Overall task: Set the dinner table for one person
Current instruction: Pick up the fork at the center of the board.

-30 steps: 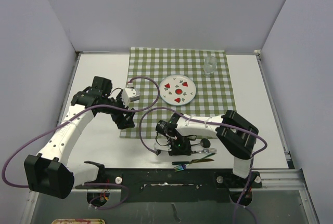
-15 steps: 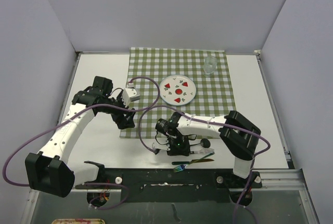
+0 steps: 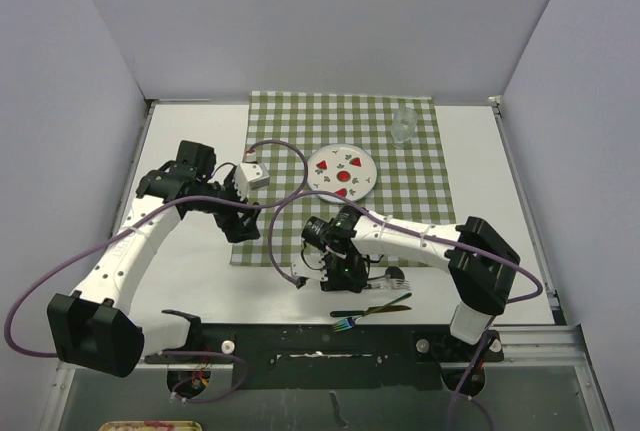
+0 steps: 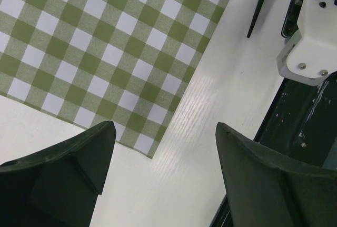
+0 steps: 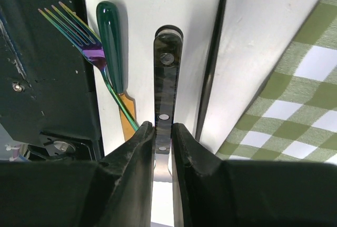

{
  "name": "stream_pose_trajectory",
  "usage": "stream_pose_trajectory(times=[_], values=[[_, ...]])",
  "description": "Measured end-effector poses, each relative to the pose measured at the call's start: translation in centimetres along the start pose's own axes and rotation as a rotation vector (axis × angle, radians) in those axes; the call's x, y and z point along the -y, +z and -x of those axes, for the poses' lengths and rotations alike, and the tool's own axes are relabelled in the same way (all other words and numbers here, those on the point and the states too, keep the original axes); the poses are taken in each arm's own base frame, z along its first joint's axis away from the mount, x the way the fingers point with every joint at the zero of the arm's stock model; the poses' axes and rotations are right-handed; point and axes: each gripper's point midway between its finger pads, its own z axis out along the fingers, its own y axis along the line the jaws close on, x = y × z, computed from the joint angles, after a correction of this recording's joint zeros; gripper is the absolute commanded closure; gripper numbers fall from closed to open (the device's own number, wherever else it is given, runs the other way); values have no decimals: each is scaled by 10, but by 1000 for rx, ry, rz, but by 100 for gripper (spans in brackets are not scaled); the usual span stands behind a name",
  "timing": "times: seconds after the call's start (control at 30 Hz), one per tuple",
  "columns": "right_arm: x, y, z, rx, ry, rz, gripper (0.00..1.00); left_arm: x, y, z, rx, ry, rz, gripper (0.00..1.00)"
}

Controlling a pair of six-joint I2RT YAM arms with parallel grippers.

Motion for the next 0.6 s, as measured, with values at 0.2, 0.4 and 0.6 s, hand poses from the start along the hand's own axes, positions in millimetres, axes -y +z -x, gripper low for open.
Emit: stream_pose_trajectory(times=[0.2, 0.4, 0.6], values=[[12, -18, 5, 59, 29, -33, 100, -3, -1, 5, 5, 0, 4, 24], [29, -37, 15, 125, 32, -87, 100, -25, -5, 16, 28, -9, 123, 23], [48, -48, 19, 170, 47, -139, 100, -75, -28, 33, 73, -30, 413, 22]])
